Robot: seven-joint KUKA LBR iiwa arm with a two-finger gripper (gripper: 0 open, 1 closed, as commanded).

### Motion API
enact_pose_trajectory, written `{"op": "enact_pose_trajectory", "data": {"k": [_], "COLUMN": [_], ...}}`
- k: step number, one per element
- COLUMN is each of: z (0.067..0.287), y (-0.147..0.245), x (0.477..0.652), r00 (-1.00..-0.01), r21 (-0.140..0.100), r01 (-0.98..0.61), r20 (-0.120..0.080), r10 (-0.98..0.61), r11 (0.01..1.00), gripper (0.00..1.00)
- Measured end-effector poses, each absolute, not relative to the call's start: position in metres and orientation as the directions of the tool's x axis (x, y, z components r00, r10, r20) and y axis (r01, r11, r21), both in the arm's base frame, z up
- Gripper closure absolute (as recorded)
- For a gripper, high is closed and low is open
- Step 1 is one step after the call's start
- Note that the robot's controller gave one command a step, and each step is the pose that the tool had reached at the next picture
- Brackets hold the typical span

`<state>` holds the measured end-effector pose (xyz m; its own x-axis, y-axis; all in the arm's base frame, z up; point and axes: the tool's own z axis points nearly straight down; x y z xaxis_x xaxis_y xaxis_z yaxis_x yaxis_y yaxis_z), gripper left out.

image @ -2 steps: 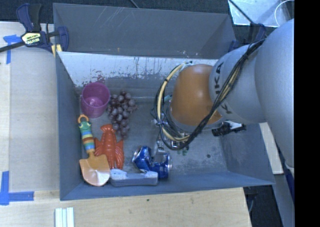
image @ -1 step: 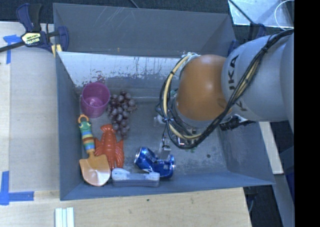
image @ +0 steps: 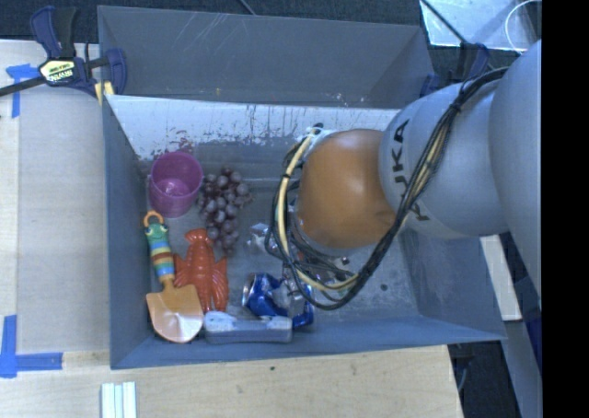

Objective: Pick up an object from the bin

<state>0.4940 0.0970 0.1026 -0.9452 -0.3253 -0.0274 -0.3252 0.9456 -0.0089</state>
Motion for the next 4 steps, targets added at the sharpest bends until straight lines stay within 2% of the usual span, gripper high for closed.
{"op": "enact_pose_trajectory", "data": {"k": [1, 2, 3, 4], "z": [0.074, 0.074, 0.074, 0.090], "y": [0.078, 0.094, 0.094, 0.095], "x": [0.492, 0.491, 0.491, 0.490], "r00": [-0.989, -0.962, -0.962, -0.963], "r21": [0.004, -0.009, -0.009, -0.008], "r01": [0.145, -0.269, -0.268, -0.268], "r20": [-0.027, -0.041, -0.041, -0.039], "r10": [0.145, -0.269, -0.268, -0.268], "r11": [0.989, 0.963, 0.963, 0.963], "gripper": [0.00, 1.00, 1.00, 1.00]}}
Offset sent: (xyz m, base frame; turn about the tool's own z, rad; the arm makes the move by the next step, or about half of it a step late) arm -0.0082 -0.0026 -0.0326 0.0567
